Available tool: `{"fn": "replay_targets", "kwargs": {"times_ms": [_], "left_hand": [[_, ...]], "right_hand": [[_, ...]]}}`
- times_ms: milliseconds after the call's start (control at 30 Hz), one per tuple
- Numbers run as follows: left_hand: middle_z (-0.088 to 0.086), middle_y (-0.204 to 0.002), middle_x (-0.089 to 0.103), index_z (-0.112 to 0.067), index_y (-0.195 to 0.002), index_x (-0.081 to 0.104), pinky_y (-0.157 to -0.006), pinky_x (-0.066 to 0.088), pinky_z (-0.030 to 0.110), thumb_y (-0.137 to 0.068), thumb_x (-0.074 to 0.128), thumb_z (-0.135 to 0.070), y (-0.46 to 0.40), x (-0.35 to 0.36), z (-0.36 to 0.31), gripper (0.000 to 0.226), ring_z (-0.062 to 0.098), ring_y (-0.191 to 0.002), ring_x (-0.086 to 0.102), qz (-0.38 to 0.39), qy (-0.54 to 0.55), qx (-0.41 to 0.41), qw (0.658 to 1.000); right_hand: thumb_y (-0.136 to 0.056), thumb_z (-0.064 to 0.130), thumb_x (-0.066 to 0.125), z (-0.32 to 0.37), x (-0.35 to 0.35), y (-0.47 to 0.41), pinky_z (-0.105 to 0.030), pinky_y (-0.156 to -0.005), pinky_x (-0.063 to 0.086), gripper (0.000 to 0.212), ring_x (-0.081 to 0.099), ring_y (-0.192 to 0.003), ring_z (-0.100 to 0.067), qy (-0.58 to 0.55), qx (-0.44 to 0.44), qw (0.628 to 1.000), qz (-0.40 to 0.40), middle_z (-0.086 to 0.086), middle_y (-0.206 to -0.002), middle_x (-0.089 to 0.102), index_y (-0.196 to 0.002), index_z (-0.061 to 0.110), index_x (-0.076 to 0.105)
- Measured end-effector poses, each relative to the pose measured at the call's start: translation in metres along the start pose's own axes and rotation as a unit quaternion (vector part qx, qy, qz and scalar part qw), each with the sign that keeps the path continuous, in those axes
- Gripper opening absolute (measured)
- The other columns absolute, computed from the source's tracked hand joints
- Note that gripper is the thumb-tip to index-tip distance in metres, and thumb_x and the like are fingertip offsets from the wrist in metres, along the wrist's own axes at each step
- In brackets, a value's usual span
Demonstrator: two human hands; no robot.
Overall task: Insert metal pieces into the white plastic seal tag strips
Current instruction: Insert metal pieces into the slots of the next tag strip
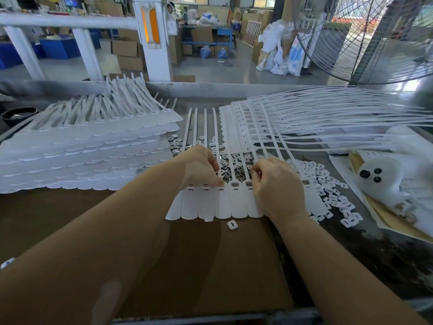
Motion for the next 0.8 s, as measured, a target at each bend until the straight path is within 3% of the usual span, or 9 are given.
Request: {"fn": "replay_targets", "kwargs": {"times_ms": [133, 267, 367, 467, 567, 667, 800], "left_hand": [[-0.001, -0.076, 0.056, -0.02, -0.076, 0.057, -0.054, 0.04, 0.021, -0.076, 0.075, -0.021, 0.001, 0.003, 0.002, 0.019, 0.011, -0.067, 0.05, 0.0, 0.01, 0.007, 1.0], [-0.001, -0.075, 0.061, -0.019, -0.078, 0.063, -0.055, 0.042, 0.018, -0.081, 0.07, -0.016, 0.009, -0.001, 0.013, 0.008, 0.012, -0.07, 0.054, -0.041, 0.112, 0.05, 0.992], [-0.002, -0.078, 0.066, -0.019, -0.08, 0.067, -0.054, 0.044, 0.009, -0.082, 0.069, -0.016, 0.022, -0.006, 0.011, 0.004, 0.007, -0.069, 0.057, -0.071, 0.108, 0.112, 0.985], [-0.012, -0.072, 0.068, -0.022, -0.076, 0.071, -0.059, 0.042, 0.008, -0.078, 0.072, -0.015, 0.041, 0.005, 0.001, 0.008, -0.001, -0.067, 0.059, 0.038, 0.08, 0.192, 0.977], [-0.021, -0.069, 0.065, -0.027, -0.08, 0.073, -0.054, 0.039, 0.005, -0.077, 0.074, -0.015, 0.051, 0.02, 0.0, 0.012, -0.005, -0.062, 0.056, 0.136, 0.022, 0.215, 0.967], [-0.03, -0.077, 0.06, -0.036, -0.089, 0.074, -0.061, 0.039, 0.005, -0.075, 0.076, -0.024, 0.049, 0.027, 0.002, 0.018, -0.005, -0.075, 0.055, 0.124, -0.044, 0.223, 0.966], [-0.024, -0.081, 0.055, -0.037, -0.082, 0.072, -0.064, 0.04, 0.006, -0.075, 0.076, -0.023, 0.05, 0.031, 0.0, 0.016, -0.005, -0.076, 0.053, 0.114, -0.075, 0.243, 0.96]], "right_hand": [[-0.092, 0.019, 0.051, 0.0, 0.0, 0.001, -0.021, -0.077, 0.032, 0.016, 0.053, -0.089, -0.018, 0.002, 0.002, 1.0, -0.001, -0.003, -0.09, 0.062, -0.092, 0.01, 0.065], [-0.092, 0.019, 0.051, 0.0, 0.001, 0.0, -0.022, -0.076, 0.031, 0.017, 0.053, -0.089, -0.019, -0.003, 0.007, 1.0, 0.002, -0.003, -0.09, 0.062, -0.091, 0.01, 0.065], [-0.092, 0.018, 0.051, -0.001, 0.001, 0.0, -0.022, -0.075, 0.029, 0.017, 0.053, -0.09, -0.02, -0.006, 0.009, 1.0, 0.002, -0.004, -0.089, 0.062, -0.091, 0.009, 0.065], [-0.091, 0.017, 0.051, -0.001, 0.0, 0.0, -0.023, -0.077, 0.031, 0.016, 0.054, -0.092, -0.02, -0.006, 0.01, 1.0, 0.002, -0.004, -0.09, 0.062, -0.092, 0.009, 0.065], [-0.092, 0.018, 0.05, -0.002, 0.0, 0.0, -0.023, -0.077, 0.031, 0.017, 0.053, -0.093, -0.02, 0.0, 0.007, 1.0, 0.004, -0.004, -0.092, 0.062, -0.093, 0.01, 0.065], [-0.092, 0.019, 0.05, -0.001, 0.001, 0.0, -0.021, -0.075, 0.028, 0.017, 0.053, -0.093, -0.019, 0.004, 0.007, 1.0, 0.005, -0.003, -0.094, 0.062, -0.095, 0.011, 0.064], [-0.093, 0.019, 0.05, 0.0, 0.0, 0.0, -0.022, -0.077, 0.03, 0.017, 0.053, -0.093, -0.019, 0.004, 0.007, 1.0, 0.004, -0.003, -0.095, 0.062, -0.096, 0.011, 0.064]]}}
Point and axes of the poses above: each hand's wrist, its own y-axis away from the middle knuckle, its own x-axis out of the palm, z = x × y, the point moved 4 cm from there along -y, towards the middle knuckle
